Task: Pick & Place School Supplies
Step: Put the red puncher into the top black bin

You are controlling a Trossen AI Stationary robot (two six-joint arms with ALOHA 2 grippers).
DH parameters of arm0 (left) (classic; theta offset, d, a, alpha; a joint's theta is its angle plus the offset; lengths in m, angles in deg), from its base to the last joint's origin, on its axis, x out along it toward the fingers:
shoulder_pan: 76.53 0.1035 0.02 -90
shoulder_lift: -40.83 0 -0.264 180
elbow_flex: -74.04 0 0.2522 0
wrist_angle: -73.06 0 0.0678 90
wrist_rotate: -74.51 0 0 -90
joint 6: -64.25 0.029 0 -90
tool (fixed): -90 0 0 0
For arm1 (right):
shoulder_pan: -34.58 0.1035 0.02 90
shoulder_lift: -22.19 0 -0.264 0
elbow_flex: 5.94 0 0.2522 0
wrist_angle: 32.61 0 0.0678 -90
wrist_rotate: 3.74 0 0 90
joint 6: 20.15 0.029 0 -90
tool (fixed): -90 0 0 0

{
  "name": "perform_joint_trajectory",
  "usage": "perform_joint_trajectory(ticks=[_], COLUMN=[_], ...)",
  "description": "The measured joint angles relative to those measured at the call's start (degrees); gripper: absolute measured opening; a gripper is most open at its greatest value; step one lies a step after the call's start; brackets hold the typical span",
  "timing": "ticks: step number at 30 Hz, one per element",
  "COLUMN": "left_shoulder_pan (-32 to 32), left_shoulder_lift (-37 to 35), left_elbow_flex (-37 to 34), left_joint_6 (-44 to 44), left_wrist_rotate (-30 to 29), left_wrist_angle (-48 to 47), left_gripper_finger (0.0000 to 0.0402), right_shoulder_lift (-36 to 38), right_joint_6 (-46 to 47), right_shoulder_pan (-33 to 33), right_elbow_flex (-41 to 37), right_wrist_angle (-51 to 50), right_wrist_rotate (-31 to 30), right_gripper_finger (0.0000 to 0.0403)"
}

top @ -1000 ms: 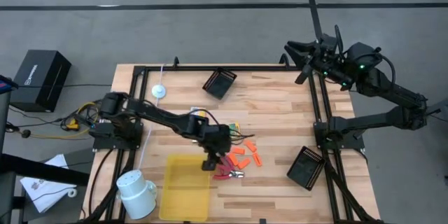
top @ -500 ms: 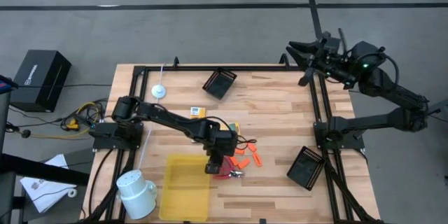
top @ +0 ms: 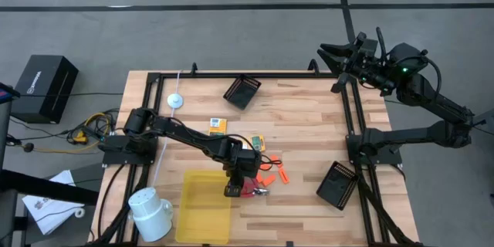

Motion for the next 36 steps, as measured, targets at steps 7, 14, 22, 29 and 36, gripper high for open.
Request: perform_joint_trajectory(ticks=[7, 14, 22, 29, 36], left_shoulder_pan=[0.1, -0.3, -0.1, 0.0, 1.2], left_shoulder_lift=[2.7, 3.4, 3.4, 3.4, 3.1], left_elbow_flex=[-0.1, -0.1, -0.1, -0.1, 0.1], left_joint_6=[-1.0, -1.1, -3.0, -3.5, -4.5], left_wrist_rotate=[-0.1, -0.2, -2.6, -2.7, 0.9], left_wrist_angle=[0.3, 0.5, 0.8, 0.6, 2.3], left_gripper_finger=[0.0157, 0.0151, 0.0092, 0.0026, 0.0022], right_shoulder_lift=[-0.1, -0.1, -0.1, -0.1, -0.1], right_joint_6=[0.4, 0.5, 0.5, 0.5, 0.5], right_shoulder_pan=[0.0, 0.0, 0.0, 0.0, 0.0], right_elbow_flex=[0.0, 0.0, 0.0, 0.0, 0.0], right_wrist_angle=[0.2, 0.4, 0.4, 0.7, 2.7], right_wrist_rotate=[0.0, 0.0, 0.0, 0.0, -0.1], right_gripper_finger=[0.0088, 0.0088, 0.0088, 0.0088, 0.0088])
